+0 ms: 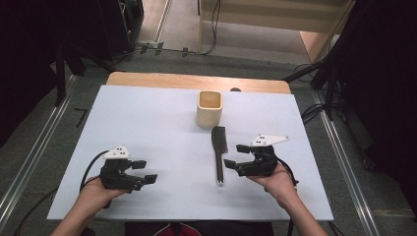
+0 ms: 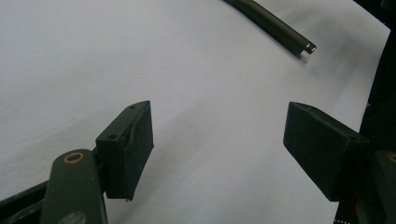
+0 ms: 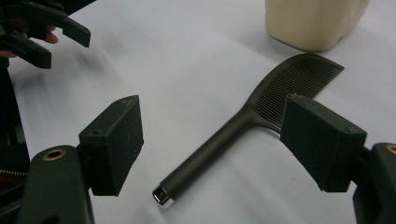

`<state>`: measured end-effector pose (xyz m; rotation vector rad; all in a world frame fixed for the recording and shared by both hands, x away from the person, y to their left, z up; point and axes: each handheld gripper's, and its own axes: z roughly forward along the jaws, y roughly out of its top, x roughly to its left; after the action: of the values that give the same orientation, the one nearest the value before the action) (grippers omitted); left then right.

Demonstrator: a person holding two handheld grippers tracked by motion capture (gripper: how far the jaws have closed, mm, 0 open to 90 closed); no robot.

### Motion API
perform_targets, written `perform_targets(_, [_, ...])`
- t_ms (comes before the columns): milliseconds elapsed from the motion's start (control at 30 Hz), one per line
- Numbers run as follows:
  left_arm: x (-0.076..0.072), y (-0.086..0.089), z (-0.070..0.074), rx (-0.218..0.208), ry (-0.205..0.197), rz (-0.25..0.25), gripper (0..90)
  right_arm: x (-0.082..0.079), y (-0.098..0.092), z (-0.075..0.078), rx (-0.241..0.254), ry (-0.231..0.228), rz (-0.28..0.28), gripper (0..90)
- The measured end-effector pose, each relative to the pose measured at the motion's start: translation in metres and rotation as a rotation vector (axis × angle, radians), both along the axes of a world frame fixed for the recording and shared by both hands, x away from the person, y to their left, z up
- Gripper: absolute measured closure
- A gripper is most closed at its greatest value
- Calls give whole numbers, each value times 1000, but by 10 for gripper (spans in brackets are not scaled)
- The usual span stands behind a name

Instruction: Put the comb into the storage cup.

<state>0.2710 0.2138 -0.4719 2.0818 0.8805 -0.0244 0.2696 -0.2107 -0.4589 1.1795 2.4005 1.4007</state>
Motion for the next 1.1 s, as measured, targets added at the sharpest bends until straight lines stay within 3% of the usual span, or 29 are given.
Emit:
perform_targets(867, [0,1,1,-2,-4,-4,251,22,53,-1,-13,12,73,220])
perform_targets(1100, [0,1,1,-4,-4,-4,251,22,58,-5,-28,18,88,236])
